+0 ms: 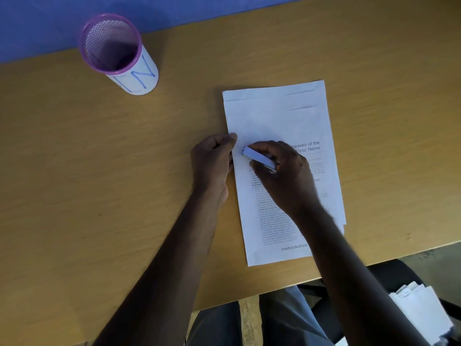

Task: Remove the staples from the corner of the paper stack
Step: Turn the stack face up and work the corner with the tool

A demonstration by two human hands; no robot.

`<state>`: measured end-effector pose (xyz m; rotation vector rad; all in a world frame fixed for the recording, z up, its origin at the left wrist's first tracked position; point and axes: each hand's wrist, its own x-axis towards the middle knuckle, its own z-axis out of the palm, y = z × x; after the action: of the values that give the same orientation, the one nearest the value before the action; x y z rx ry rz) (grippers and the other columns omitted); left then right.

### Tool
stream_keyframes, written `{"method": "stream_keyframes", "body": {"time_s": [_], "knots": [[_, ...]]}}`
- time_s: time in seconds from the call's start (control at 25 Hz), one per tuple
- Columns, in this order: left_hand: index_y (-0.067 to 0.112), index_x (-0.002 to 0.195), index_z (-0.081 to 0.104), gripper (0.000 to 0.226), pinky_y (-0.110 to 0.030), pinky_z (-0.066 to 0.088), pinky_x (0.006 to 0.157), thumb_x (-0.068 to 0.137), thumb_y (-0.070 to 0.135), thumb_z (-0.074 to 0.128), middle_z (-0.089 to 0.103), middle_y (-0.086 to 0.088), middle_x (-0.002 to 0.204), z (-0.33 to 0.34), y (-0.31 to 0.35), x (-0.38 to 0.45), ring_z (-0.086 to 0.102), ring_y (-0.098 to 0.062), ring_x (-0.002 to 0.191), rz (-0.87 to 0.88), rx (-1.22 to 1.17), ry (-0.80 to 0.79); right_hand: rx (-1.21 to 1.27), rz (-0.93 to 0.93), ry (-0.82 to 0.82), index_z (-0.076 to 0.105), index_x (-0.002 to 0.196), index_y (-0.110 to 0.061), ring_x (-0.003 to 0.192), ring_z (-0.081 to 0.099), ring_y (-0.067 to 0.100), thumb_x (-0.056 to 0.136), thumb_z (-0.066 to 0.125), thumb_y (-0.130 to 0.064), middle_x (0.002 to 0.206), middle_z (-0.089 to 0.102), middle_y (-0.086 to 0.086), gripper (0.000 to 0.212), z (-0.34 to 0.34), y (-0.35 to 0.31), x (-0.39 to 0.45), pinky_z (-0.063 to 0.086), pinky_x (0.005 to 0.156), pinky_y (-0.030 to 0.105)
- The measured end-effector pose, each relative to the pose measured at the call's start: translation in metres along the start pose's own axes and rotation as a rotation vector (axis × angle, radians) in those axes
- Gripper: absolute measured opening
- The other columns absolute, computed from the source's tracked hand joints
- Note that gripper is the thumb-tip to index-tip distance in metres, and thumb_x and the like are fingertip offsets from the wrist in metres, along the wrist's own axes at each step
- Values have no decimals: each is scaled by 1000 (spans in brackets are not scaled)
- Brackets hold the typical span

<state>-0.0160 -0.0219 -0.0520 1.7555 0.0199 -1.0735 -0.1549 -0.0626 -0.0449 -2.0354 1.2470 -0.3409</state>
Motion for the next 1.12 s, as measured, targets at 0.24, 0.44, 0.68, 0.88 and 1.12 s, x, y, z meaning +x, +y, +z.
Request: {"method": "stream_keyframes", "body": {"time_s": [0.24, 0.44, 0.68, 0.88, 1.12], "knots": [[19, 79, 78, 24, -34, 65, 73, 99, 22, 66, 82, 6, 85, -7, -1, -5, 80, -13, 82, 158, 24, 21, -213, 62, 151, 66, 133, -23, 121, 59, 27, 99, 68, -19, 132, 64, 4, 34, 5, 7, 2, 50, 98, 47], [12, 110, 76, 22, -37, 63, 81, 98, 16, 58, 79, 0, 105, -26, 0, -5, 77, -16, 90, 621, 439, 180, -276, 49, 133, 58, 142, -21, 122, 50, 30, 103, 55, -16, 138, 57, 9, 40, 13, 9, -5, 40, 99, 44], [12, 131, 66, 37, -48, 40, 112, 100, 31, 59, 61, -9, 145, -64, -16, 8, 53, -30, 136, 905, 1113, 180, -332, 46, 180, 60, 138, -22, 126, 49, 30, 99, 62, -26, 141, 58, 7, 40, 17, 6, -7, 41, 104, 48], [11, 151, 48, 63, -57, 22, 125, 104, 51, 49, 39, -15, 165, -87, -34, 19, 33, -33, 154, 934, 1311, 185, -413, -80, 269, 72, 118, -29, 124, 46, 22, 94, 67, -39, 133, 64, -2, 27, 25, -8, -1, 31, 102, 42], [14, 153, 44, 64, -56, 20, 126, 104, 54, 44, 37, -12, 166, -87, -40, 24, 30, -31, 156, 958, 1305, 231, -476, -88, 214, 76, 104, -29, 118, 53, 28, 93, 70, -42, 125, 66, -2, 18, 34, -15, 13, 36, 97, 48]]}}
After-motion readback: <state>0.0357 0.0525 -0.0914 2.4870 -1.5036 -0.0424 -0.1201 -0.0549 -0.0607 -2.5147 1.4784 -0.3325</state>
